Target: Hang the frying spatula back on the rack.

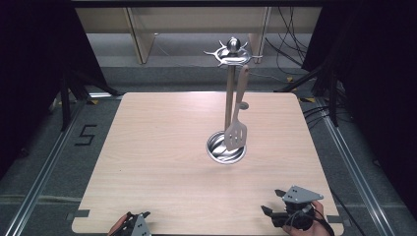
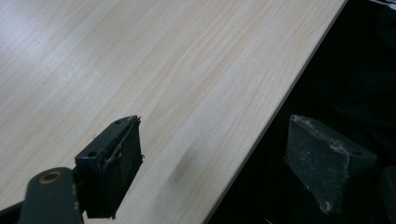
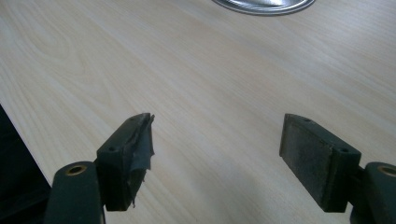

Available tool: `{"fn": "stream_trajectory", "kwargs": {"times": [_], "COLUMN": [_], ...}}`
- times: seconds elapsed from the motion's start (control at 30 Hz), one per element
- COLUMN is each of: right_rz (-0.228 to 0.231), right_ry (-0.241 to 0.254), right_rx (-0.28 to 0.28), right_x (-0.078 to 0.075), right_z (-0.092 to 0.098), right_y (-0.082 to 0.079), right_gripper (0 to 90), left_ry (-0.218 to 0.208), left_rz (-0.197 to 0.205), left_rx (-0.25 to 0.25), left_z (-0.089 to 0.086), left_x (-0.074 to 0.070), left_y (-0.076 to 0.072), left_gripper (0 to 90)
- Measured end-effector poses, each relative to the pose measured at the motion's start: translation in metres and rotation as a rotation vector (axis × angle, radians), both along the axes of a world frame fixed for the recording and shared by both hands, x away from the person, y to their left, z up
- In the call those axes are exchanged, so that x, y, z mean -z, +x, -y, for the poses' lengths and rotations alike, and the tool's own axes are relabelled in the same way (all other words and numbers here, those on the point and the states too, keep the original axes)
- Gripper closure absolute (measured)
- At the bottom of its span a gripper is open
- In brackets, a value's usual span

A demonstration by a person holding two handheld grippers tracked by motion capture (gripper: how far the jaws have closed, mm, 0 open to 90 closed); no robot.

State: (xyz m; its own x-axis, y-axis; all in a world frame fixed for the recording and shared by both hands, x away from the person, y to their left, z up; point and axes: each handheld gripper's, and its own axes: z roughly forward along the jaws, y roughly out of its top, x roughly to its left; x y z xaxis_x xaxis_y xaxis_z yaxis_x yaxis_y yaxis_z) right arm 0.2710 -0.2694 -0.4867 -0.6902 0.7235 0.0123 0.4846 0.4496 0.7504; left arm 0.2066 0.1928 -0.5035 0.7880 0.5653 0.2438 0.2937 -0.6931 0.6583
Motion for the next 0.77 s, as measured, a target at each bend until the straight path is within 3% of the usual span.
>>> {"fn": "stream_trajectory", "kwargs": {"times": [0.53,0.63,0.77], "right_rz": [0.000,0.001,-0.005], "right_ry": [-0.006,-0.004,0.002], "right_rx": [0.003,0.002,0.003], "right_x": [0.0027,0.0032,0.0026], "right_z": [0.0025,0.0024,0.0037], "right_y": [-0.0072,-0.0071,-0.0066], "right_gripper": [26.7,26.7,26.7], "left_ry": [0.002,-0.020,-0.002], "left_rz": [0.002,0.000,-0.001], "left_rx": [-0.002,0.006,-0.005], "left_z": [0.0010,0.0008,0.0005], "left_x": [0.0006,0.0009,0.0009], "left_y": [-0.0002,-0.0002,0.0006], "left_gripper": [17.9,17.9,17.9]}}
